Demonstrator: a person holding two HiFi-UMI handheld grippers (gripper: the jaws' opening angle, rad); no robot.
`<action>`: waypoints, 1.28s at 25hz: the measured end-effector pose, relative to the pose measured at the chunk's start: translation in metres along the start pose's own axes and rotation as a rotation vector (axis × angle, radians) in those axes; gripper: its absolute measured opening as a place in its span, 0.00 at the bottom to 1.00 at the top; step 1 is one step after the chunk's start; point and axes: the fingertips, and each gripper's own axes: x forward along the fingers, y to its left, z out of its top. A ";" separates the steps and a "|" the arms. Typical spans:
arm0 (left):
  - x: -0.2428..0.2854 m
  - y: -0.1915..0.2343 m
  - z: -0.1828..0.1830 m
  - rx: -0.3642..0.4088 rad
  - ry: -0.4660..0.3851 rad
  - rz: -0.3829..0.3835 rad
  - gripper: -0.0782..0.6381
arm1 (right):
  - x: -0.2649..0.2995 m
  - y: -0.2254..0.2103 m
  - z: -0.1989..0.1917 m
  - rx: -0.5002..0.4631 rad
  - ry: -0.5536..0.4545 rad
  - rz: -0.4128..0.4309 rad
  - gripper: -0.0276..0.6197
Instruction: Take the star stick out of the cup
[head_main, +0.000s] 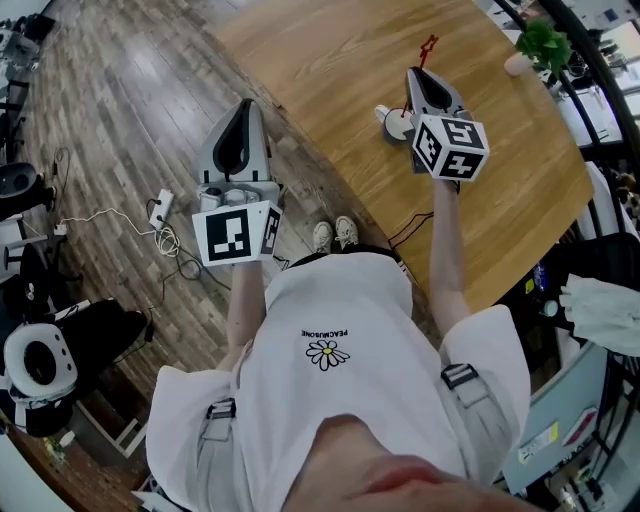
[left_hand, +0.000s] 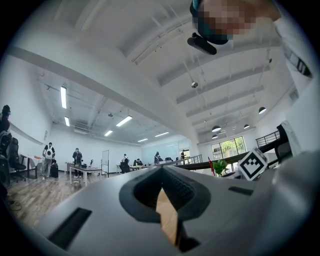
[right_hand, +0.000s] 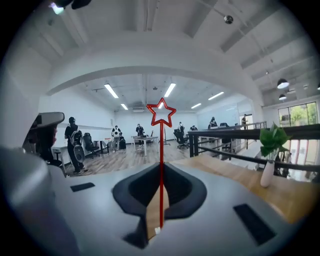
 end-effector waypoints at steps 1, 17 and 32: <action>0.000 0.000 0.001 -0.001 0.000 0.000 0.13 | -0.006 0.007 0.014 -0.007 -0.039 0.005 0.08; 0.001 0.014 0.016 -0.026 -0.025 0.060 0.13 | -0.094 0.129 0.130 -0.094 -0.496 0.073 0.08; -0.003 0.017 0.022 -0.030 -0.045 0.064 0.13 | -0.096 0.146 0.119 -0.206 -0.466 0.024 0.08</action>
